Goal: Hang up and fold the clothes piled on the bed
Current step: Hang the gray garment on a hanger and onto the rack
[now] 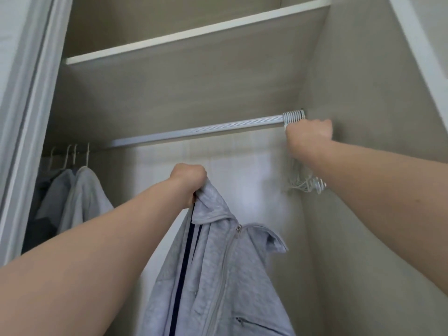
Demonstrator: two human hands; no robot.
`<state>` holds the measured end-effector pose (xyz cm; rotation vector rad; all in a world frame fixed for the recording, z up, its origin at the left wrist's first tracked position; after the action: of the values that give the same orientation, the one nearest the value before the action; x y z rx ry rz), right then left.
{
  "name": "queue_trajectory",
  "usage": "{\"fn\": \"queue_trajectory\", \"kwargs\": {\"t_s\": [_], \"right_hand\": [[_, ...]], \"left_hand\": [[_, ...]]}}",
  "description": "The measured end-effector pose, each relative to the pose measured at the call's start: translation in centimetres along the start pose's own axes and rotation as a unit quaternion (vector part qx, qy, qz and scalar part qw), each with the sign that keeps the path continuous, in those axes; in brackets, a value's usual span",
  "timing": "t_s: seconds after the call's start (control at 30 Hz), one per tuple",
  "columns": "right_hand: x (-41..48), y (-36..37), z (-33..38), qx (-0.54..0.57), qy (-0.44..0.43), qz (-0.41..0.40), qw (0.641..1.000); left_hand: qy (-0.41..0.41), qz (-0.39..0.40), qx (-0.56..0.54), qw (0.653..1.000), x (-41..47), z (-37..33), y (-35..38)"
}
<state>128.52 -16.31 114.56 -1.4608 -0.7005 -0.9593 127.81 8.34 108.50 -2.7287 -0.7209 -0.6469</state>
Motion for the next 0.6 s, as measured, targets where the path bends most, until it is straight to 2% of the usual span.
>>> {"fn": "queue_trajectory", "kwargs": {"t_s": [0.37, 0.5, 0.6], "right_hand": [[2.4, 0.0, -0.2, 0.094, 0.010, -0.037, 0.995], [2.0, -0.7, 0.3, 0.112, 0.002, -0.058, 0.992], [1.4, -1.6, 1.2, 0.183, -0.015, -0.066, 0.981]], "left_hand": [[0.022, -0.051, 0.035, 0.998, 0.4, -0.2, -2.7], [0.027, -0.086, 0.015, 0.996, 0.0, -0.4, -3.8], [0.030, -0.126, -0.006, 0.992, -0.1, -0.8, -4.8]]}}
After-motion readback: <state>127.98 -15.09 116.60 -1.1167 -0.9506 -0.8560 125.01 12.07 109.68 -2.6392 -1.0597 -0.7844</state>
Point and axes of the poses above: each hand's wrist, its own x-axis towards the middle knuckle, its own y-axis out of the palm, z = x × y, the point moved 1 cm from there along x, towards the middle knuckle, and after that the axes turned 4 degrees about x, right-handed, at the moved point
